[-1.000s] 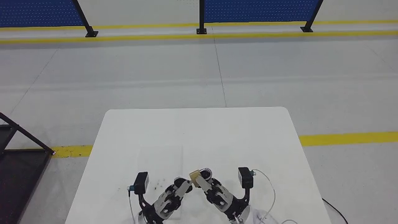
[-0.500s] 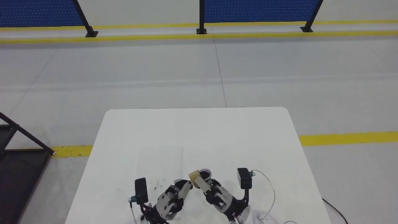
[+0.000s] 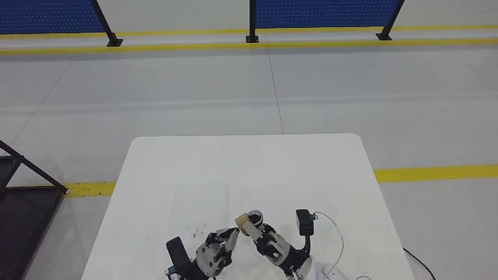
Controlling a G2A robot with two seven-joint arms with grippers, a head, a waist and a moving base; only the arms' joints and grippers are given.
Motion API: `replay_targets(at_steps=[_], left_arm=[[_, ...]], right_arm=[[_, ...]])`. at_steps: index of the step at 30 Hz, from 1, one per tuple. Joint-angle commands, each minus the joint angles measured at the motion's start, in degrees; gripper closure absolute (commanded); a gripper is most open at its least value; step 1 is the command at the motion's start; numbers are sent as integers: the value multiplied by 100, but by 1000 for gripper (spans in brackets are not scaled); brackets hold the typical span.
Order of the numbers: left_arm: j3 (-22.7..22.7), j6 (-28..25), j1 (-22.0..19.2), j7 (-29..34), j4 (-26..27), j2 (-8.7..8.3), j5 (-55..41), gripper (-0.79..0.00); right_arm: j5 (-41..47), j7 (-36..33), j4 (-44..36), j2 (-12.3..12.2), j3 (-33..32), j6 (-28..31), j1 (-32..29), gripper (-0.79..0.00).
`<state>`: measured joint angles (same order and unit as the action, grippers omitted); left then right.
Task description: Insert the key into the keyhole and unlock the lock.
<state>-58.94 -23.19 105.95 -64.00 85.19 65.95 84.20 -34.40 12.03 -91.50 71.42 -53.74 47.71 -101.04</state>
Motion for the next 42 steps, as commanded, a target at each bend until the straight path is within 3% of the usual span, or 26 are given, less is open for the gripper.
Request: replay_targets(at_steps=[1,17,27,28,29,30,31,37,42], left_arm=[[45,155,-28,-100,-39,11,49,0],[63,2211,-325,-653,-432,74,972,0],[156,2208,-403,-880,-514,99,875,0],[154,2179,-407,-907,-501,101,817,-126],[147,2194,-408,-911,-500,101,804,-305],[162,2111,-391,-909,-486,106,700,-705],[175,1999,-385,-926,-460,106,632,-785],[60,1442,-249,-1048,-309,59,255,-785],[-322,157,160,-881,5,-97,-367,-785]], right_arm=[[-8,0,-3,-3,-2,-15,-4,0],[10,-65,-24,-23,3,-106,8,0],[10,-86,-35,-35,10,-137,10,0],[14,-76,-36,-35,8,-144,9,0],[15,-64,-38,-36,8,-149,7,0],[18,-51,-38,-36,3,-156,8,0],[34,-17,-38,-36,-7,-168,6,0],[19,203,-21,-30,-88,-345,14,0],[-33,95,97,-2,-40,-738,142,0]])
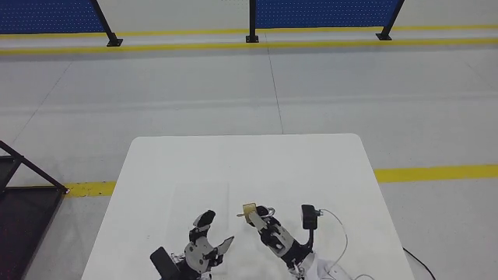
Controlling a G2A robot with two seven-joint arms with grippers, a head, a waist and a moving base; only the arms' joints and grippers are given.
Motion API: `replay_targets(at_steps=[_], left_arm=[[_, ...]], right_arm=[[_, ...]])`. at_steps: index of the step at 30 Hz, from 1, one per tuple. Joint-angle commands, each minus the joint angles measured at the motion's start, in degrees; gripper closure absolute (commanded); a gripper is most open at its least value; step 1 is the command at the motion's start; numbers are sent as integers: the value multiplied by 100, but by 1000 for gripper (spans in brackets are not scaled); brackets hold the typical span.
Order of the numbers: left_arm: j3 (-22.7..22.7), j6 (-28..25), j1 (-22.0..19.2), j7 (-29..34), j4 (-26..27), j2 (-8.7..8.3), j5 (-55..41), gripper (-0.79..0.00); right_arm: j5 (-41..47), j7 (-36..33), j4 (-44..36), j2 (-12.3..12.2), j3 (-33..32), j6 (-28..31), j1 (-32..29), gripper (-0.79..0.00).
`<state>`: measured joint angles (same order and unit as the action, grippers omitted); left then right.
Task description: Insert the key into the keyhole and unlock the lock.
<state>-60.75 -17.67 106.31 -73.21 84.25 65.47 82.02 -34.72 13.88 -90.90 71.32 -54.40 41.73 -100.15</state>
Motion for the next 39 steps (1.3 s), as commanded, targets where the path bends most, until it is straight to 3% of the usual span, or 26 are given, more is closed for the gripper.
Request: replay_targets(at_steps=[1,6,11,14,18,19,21,23,24,26,27,39], left_arm=[[-302,-648,265,83,156,-102,-257,-785],[-1341,-1619,1019,329,521,-367,-705,-785],[-2204,-2093,1595,752,751,-524,-1394,-785],[-2508,-2168,1729,828,750,-556,-1700,-785],[-2508,-2168,1729,828,750,-556,-1700,-785],[-2508,-2168,1729,828,750,-556,-1700,-785],[-2508,-2168,1729,828,750,-556,-1700,-785],[-2508,-2168,1729,828,750,-556,-1700,-785],[-2508,-2168,1729,828,750,-556,-1700,-785],[-2508,-2168,1729,828,750,-556,-1700,-785],[-2508,-2168,1729,828,750,-556,-1700,-785],[-2508,-2168,1729,828,750,-556,-1700,-785]], right_arm=[[-40,-240,91,20,75,-325,124,0],[-206,-1274,378,158,630,-1274,672,0],[-397,-2097,786,431,1430,-2275,1356,0],[-434,-2414,1069,628,1889,-2683,1710,0],[-564,-2496,1466,886,2356,-3219,2066,0],[-609,-2431,1556,941,2422,-3365,2133,-43],[-678,-2300,1675,1036,2544,-3596,2206,-336],[-756,-2336,1777,1096,2637,-3676,2294,-366],[-813,-2331,1790,1115,2667,-3734,2321,-468],[-883,-2356,1778,1130,2700,-3803,2346,-748],[-953,-2381,1753,1127,2713,-3857,2350,-785],[-1960,-3277,405,739,2511,-4617,1972,-785]])
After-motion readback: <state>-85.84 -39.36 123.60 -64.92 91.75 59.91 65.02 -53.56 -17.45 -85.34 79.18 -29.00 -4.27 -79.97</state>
